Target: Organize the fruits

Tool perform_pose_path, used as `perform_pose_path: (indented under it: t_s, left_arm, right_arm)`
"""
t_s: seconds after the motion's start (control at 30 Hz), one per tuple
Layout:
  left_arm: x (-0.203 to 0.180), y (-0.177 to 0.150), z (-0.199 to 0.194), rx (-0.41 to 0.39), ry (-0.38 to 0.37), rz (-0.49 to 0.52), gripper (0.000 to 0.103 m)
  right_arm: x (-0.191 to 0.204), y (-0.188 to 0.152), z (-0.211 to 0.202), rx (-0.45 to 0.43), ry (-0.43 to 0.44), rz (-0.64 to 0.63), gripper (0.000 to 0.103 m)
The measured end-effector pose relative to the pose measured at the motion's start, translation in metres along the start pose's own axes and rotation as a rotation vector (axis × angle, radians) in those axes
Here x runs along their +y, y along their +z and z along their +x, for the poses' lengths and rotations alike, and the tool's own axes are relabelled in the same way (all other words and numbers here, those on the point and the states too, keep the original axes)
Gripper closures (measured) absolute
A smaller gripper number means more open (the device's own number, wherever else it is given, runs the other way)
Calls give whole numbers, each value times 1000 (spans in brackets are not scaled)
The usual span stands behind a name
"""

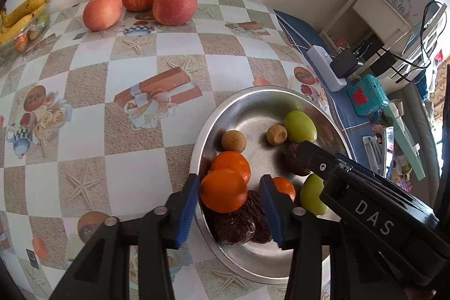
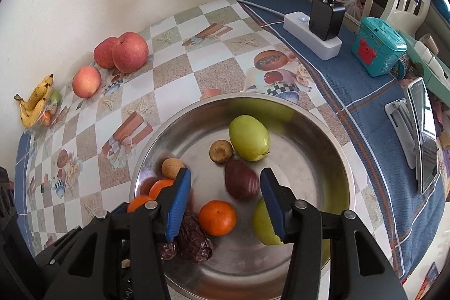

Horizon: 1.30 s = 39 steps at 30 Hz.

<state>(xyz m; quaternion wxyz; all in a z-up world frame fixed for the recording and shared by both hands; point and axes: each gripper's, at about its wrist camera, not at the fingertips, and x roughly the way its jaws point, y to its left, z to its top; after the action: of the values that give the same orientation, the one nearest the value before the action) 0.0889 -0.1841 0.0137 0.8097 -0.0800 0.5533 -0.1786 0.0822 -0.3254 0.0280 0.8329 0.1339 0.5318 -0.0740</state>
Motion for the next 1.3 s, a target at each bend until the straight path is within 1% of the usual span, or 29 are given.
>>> perform_pose_path:
  t_s: [0.07,0.13,0.2,0.27,0.33,0.37,0.43,0.47,0.5,0.53,0.6,0.67,0.7,0.73,0.83,1.0,1.13,1.3]
  left_arm:
    - [2,-1,-2,2,7,1,51]
    - [6,-1,-5,0,17,-4,44]
    - [11,-2,-6,3,37,-8,39]
    - [18,-3,-8,8,62,-20,37]
    - [26,-5,-10,9,90,-36,32]
    - [30,-6,-11,8,103,-44,30]
    - [37,-7,-15,-7,130,-60,18]
    - [42,-9,-18,-24,148,-65,14]
    - [45,-9,-21,-35,165,-67,6]
    - [49,-11,-24,-48,189,-68,0]
    - [57,-16,-31,-76,243,-73,0]
    - [67,-22,-40,-99,311,-86,0]
    - [70,-23,-43,-105,328,-90,0]
    - [76,-27,-49,-111,356,-100,0]
    - [87,-37,-60,-102,387,-113,0]
    - [99,-56,-77,-72,380,-142,0]
    - [103,-70,-88,-50,459,-136,0]
    - [99,-81,-95,-51,497,-124,0]
  right_arm:
    - [0,-1,0,4,-3,1,50]
    - [0,-1,0,7,-6,2,50]
    - [0,-2,1,11,-8,1,50]
    - [0,-4,1,17,-15,-2,49]
    - [0,-6,2,23,-15,2,44]
    - [0,-7,2,26,-16,1,39]
    - [2,-9,1,28,-14,-4,37]
    - [3,-10,0,29,-13,-10,37]
    - [5,-12,0,29,-14,-16,37]
    - [6,-14,-1,32,-18,-24,37]
    - [9,-18,-1,39,-29,-39,36]
    - [12,-23,-2,46,-37,-54,30]
    - [13,-26,-2,49,-39,-60,19]
    - [15,-30,-4,48,-41,-67,13]
    - [20,-38,-9,40,-52,-97,12]
    - [29,-55,-18,46,-54,-144,12]
    - [37,-70,-30,35,-60,-186,12]
    - [44,-81,-41,14,-52,-206,12]
